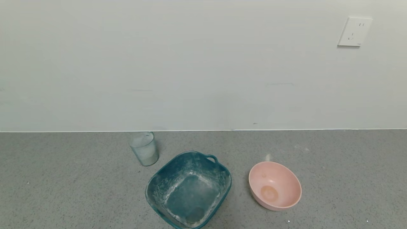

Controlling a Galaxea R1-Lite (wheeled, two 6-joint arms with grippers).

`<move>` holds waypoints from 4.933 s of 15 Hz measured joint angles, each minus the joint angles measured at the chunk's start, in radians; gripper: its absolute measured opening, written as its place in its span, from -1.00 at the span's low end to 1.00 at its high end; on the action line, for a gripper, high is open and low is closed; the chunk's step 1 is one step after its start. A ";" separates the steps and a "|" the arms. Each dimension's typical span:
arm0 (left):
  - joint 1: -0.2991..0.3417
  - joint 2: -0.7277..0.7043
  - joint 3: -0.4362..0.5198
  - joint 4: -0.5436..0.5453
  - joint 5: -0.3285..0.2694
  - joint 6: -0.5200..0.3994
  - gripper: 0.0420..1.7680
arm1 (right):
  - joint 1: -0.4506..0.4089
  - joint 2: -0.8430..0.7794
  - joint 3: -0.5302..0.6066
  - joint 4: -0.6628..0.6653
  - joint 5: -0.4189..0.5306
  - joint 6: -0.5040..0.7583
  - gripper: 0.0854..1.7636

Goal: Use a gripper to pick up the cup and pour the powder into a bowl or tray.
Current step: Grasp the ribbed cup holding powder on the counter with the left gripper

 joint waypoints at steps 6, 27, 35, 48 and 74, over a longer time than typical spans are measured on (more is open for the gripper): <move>0.002 0.056 -0.084 0.001 -0.009 -0.011 0.94 | 0.000 0.000 0.000 0.000 0.000 0.000 0.94; 0.028 1.309 -0.546 -0.181 -0.050 -0.004 0.94 | 0.000 0.000 0.000 0.000 -0.002 0.001 0.94; 0.029 1.670 -0.507 -0.582 -0.131 0.048 0.94 | 0.000 0.000 0.000 0.000 -0.001 0.002 0.94; 0.014 1.993 -0.502 -1.053 -0.154 0.040 0.94 | 0.000 0.000 0.000 -0.001 0.000 0.000 0.94; -0.021 2.350 -0.600 -1.567 -0.138 -0.044 0.94 | 0.000 0.000 0.000 -0.001 0.001 -0.001 0.94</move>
